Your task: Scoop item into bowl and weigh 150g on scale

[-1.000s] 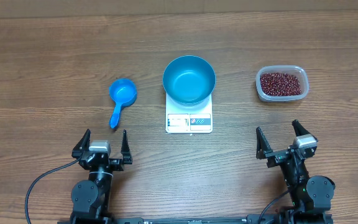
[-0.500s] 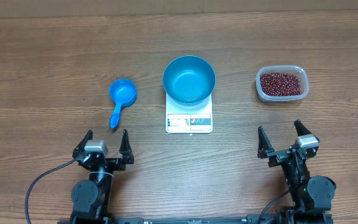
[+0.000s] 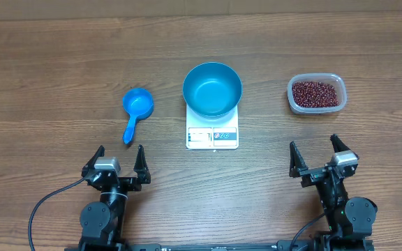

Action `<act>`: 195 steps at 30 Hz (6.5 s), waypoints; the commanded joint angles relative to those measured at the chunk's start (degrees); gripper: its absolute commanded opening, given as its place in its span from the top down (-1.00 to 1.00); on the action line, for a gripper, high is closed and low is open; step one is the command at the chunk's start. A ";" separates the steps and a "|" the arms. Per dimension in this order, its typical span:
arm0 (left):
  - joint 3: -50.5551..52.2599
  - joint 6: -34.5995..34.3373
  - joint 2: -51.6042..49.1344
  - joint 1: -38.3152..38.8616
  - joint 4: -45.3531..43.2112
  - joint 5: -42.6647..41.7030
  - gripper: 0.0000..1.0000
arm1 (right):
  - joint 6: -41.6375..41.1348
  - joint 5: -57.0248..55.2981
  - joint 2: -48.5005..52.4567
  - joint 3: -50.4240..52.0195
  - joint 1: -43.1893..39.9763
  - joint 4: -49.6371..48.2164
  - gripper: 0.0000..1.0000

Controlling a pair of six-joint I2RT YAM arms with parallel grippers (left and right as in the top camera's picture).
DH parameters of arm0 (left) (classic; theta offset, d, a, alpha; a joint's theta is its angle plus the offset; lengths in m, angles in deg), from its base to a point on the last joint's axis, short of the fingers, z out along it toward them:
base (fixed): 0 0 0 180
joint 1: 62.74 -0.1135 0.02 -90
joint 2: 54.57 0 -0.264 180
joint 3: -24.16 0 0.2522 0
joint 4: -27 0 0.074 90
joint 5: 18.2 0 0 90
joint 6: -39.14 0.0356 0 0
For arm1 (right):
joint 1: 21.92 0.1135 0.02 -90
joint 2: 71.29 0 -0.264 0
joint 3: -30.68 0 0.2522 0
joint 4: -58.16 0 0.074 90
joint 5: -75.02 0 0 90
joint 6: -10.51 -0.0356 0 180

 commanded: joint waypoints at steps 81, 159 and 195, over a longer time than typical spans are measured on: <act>0.22 -0.35 0.24 -0.28 -0.07 -0.66 -0.99 | -0.22 -0.59 -0.52 0.61 -0.22 -0.31 -1.00; -37.83 0.02 -13.77 -0.28 34.29 -10.51 -0.99 | -0.22 -0.59 -0.52 0.61 -0.22 -0.31 -1.00; -75.30 6.10 -80.74 -0.39 60.15 -3.23 -0.33 | -0.22 -0.59 -0.52 0.61 -0.22 -0.31 -1.00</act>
